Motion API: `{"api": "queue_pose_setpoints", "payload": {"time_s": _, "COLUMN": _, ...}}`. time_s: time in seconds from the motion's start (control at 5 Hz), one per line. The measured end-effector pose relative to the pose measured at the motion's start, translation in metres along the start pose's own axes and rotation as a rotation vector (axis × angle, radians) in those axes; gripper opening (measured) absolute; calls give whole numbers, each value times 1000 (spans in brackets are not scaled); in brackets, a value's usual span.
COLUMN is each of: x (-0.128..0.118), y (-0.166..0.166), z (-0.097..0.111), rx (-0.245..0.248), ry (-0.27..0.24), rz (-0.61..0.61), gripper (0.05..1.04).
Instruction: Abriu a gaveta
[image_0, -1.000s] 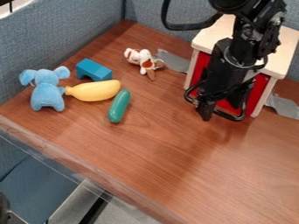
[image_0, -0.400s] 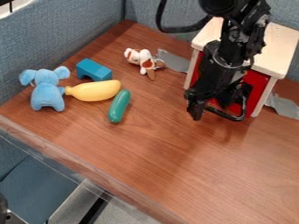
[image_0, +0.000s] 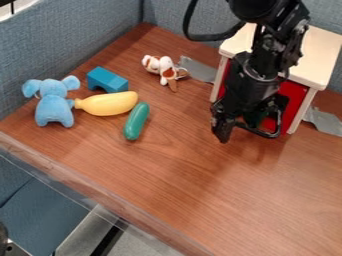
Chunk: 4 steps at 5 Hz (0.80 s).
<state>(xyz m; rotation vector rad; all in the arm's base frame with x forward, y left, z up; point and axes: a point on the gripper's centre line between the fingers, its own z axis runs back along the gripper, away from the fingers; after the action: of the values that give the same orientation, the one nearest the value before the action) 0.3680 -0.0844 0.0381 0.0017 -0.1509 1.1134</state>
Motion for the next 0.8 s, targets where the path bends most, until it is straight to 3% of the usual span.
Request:
{"api": "queue_pose_setpoints", "payload": {"time_s": 0.4, "x": 1, "y": 1, "z": -5, "rx": -13, "ry": -22, "rz": 31, "gripper": 384}}
{"api": "queue_pose_setpoints", "payload": {"time_s": 0.8, "x": -10, "y": 17, "z": -1, "rx": 10, "ry": -13, "rz": 48, "gripper": 262}}
